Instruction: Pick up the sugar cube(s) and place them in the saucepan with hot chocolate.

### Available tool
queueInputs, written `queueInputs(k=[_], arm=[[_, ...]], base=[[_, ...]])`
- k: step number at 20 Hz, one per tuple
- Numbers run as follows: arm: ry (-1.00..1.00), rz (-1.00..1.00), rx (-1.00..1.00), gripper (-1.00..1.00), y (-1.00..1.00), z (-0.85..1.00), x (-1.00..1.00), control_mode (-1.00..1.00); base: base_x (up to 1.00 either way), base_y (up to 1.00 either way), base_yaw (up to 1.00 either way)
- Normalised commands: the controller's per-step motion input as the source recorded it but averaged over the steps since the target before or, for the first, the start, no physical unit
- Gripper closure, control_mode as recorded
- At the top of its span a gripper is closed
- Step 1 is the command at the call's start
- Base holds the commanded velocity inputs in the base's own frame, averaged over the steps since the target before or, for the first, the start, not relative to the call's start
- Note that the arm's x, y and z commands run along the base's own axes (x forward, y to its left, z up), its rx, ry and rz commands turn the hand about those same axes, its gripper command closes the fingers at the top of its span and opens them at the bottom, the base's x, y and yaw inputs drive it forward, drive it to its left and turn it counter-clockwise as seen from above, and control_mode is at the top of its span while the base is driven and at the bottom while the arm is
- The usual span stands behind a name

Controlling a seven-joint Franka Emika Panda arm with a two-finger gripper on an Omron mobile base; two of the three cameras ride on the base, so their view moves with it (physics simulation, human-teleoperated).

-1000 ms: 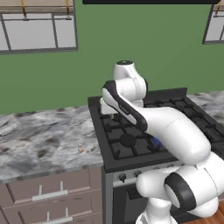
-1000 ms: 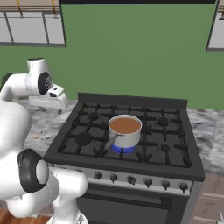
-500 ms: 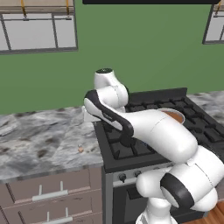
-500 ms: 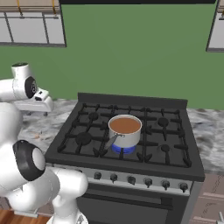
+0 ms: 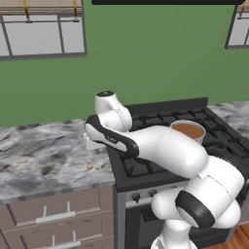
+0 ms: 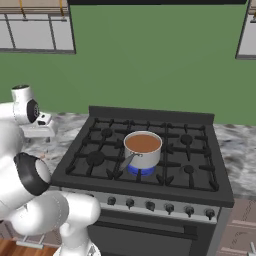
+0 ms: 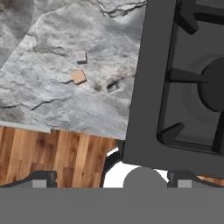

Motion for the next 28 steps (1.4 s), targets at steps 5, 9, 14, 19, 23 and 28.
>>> queueInputs(k=[5,9,14,19,23,28], arm=[[0.07,0.12,-0.03,-1.00,0.27,-0.52,0.02,-1.00],[0.10,0.07,-0.01,-1.00,0.31,-0.43,0.08,-1.00],[0.06,0.08,-0.01,-1.00,0.19,-0.33,0.13,-1.00],[0.04,0.08,0.00,-1.00,0.08,-0.27,0.25,-1.00],[0.00,0.05,-0.03,-1.00,0.02,-0.25,0.26,-1.00],[0.00,0.04,-0.03,-1.00,0.08,-0.25,0.26,-1.00]], base=[[0.00,0.00,0.00],[0.00,0.00,0.00],[0.00,0.00,0.00],[0.00,0.00,0.00],[0.00,0.00,0.00],[0.00,0.00,0.00]])
